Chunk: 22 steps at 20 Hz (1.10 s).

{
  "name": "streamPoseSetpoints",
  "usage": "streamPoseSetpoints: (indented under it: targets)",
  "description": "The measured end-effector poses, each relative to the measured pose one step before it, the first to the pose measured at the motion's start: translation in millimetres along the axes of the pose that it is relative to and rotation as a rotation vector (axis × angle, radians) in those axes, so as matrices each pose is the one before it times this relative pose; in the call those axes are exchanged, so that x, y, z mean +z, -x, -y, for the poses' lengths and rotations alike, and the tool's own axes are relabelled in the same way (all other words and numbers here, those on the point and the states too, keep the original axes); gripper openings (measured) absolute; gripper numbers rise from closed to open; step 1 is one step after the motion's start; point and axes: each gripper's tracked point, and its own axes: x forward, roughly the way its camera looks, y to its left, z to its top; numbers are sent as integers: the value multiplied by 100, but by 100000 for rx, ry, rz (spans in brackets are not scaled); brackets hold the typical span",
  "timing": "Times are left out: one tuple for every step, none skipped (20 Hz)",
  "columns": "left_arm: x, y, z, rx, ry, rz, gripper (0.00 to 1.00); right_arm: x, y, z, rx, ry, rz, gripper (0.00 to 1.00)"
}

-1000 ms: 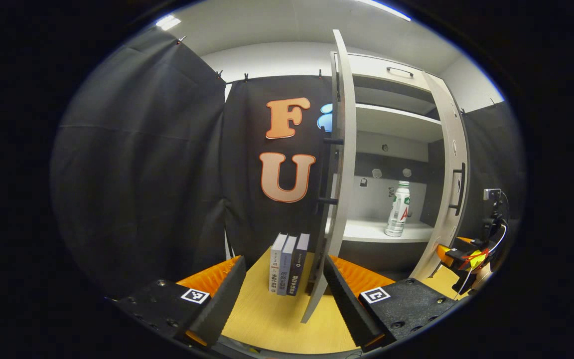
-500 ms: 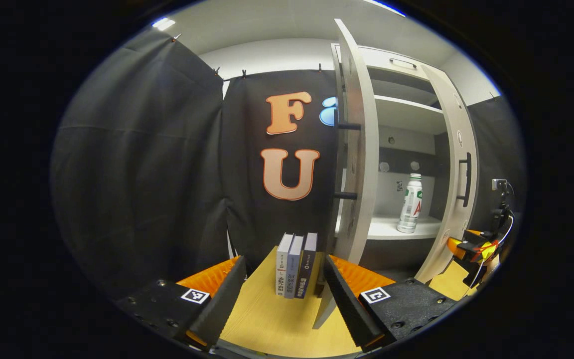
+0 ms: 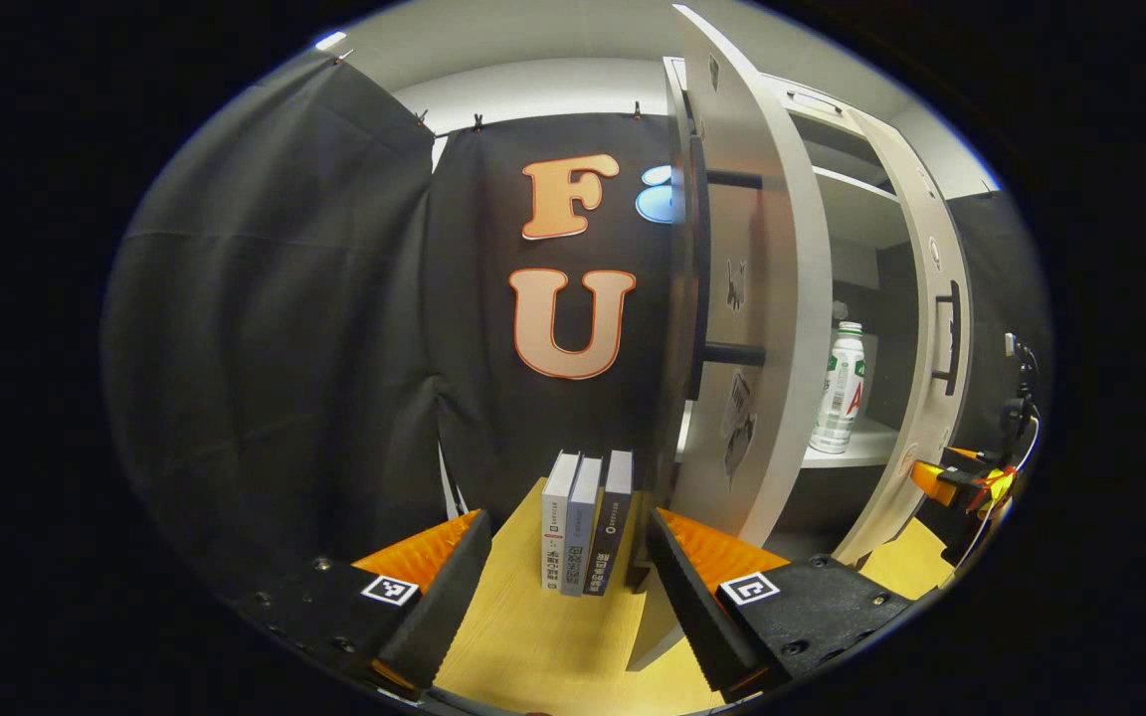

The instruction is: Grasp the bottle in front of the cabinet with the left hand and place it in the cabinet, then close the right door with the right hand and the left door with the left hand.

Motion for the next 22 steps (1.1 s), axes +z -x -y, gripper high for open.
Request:
streamPoseSetpoints:
  targets:
    - [-56, -229, 555, -1948, 515, -351, 95, 79, 407, 126, -16, 58, -361, 96]
    - [-133, 10, 305, -640, -382, -577, 95, 118, 617, 262, -409, 267, -272, 96]
    - [32, 56, -61, -124, -1646, 251, 95, 165, 633, 323, -480, 60, 125, 96]
    - [183, -82, 111, -253, -1702, 594, 95, 238, 597, 312, -409, -208, 496, 96]
    - [115, -16, 79, -169, -706, 256, 95, 231, 573, 272, -4, -373, 436, 96]
    - [-13, -2, 28, -310, 556, 168, 95, 221, 608, 133, 598, -621, 221, 96]
    - [-126, 27, 106, -525, 798, -202, 95, 251, 670, -307, 1637, -662, 115, 96]
    - [-159, 17, 165, -338, 460, -563, 95, 226, 637, -409, 1756, -277, 355, 96]
    - [94, -99, 74, -264, -210, 74, 95, 260, 729, -200, 830, 187, 437, 96]
    - [48, 55, 88, 247, -413, 332, 95, 210, 590, -19, -59, 348, 381, 96]
    - [27, 103, 147, 132, -295, 129, 95, 237, 532, 56, -415, -56, 122, 96]
    - [-42, 44, 211, 39, 72, 117, 94, 263, 497, 74, -319, -861, -24, 96]
    - [-122, 28, 367, -60, 137, -186, 95, 307, 533, 96, 208, -1621, 35, 96]
    - [-21, 47, 381, -206, -20, 1, 94, 327, 585, 198, 280, -1693, 202, 96]
    - [-5, 2, 405, -431, -184, 17, 95, 527, 446, 281, -27, -1066, 784, 96]
    - [60, 39, 478, -694, -110, -32, 95, 529, 471, 476, -392, -151, 1377, 96]
    - [-116, 53, 697, -945, 87, -61, 95, 552, 454, 461, -647, 590, 1441, 96]
    - [-11, -16, 649, -953, 47, -123, 95, 348, 504, 597, -938, 1115, 1166, 96]
    - [-48, 31, 685, -1209, -210, -8, 94, 244, 481, 649, -931, 1199, 675, 96]
    - [5, -73, 729, -1364, -248, -51, 94, 175, 565, 615, -728, 987, 354, 96]
    - [-74, -241, 814, -1581, -272, -245, 94, 31, 523, 544, -831, 753, 246, 96]
    - [-112, -198, 774, -1702, -111, -361, 94, 71, 467, 483, -852, 650, 195, 96]
